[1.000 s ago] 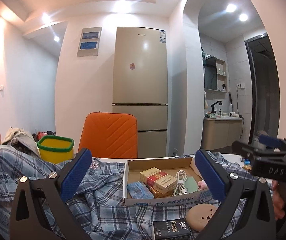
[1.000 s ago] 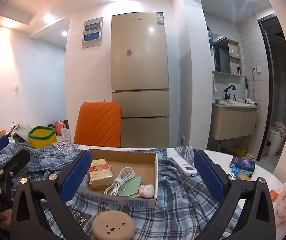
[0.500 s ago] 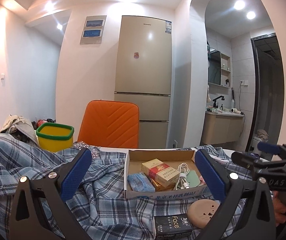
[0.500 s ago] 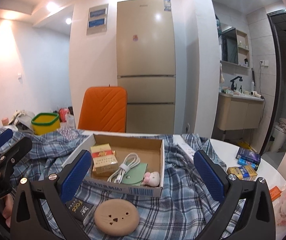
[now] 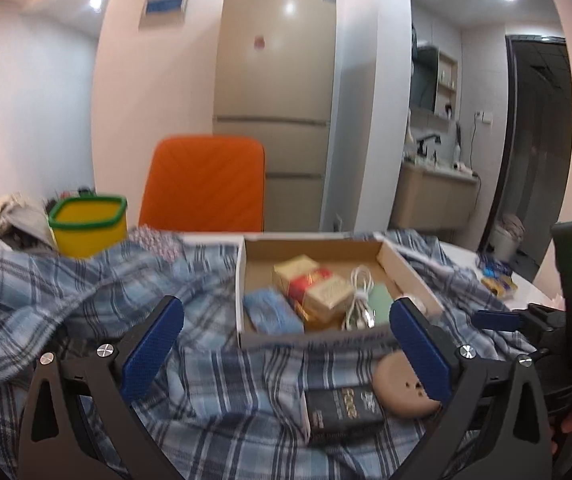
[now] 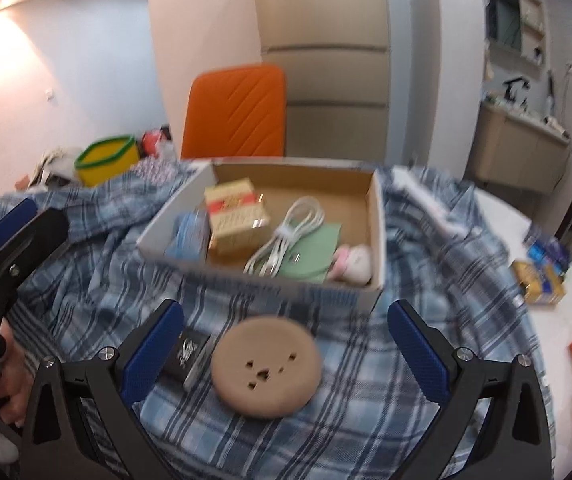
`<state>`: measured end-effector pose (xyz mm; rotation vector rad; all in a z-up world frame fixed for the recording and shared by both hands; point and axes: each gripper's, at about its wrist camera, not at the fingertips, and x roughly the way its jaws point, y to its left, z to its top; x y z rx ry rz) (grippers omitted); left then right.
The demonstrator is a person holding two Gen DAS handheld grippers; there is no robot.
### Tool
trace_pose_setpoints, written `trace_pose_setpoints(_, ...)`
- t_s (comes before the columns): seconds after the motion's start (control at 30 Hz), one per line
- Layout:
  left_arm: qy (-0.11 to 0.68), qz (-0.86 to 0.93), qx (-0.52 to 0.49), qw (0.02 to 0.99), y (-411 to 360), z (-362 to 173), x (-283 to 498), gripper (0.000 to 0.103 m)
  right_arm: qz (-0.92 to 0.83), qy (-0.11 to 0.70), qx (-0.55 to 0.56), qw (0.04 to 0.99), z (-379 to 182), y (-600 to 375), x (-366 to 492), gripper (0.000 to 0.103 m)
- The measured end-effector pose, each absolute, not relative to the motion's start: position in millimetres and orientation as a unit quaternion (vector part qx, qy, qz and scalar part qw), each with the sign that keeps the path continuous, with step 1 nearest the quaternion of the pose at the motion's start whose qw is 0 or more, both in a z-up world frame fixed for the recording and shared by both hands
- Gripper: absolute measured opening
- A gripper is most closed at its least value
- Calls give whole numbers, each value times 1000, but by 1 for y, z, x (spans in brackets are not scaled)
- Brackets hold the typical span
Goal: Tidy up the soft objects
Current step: 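Grasp the round beige wooden disc with the right tool while the left tool approaches the black pack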
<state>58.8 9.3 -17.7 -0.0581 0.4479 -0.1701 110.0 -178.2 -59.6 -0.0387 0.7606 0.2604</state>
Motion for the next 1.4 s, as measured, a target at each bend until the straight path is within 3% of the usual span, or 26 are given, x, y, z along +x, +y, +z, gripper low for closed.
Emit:
trace_pose_setpoints(0.2,302,-81,-14,950,7,-40,70,103,144,414,-40,898,-78,-166,120,102)
trace_pose_setpoints(0.3,335,-86,-30,938,12,-49,78,103,148,437,-58,885,-88,-159,123,94)
trace_pose_setpoints(0.63,353,-107,-33,929,10,-53,79,89,162,482,-50,860,-103,-158,136,87)
trace_pose_setpoints(0.93,350,-148,-13,925,-2,-50,75,89,153,498,-56,852,-109,-158,140,86)
trace_pose_setpoints(1.13,363,-157,-25,918,1,-54,80,88,152,488,-61,858,-105,-157,136,82)
trace_pose_setpoints(1.4,396,-188,3,899,-16,-64,87,88,120,388,-34,913,-71,-177,108,80)
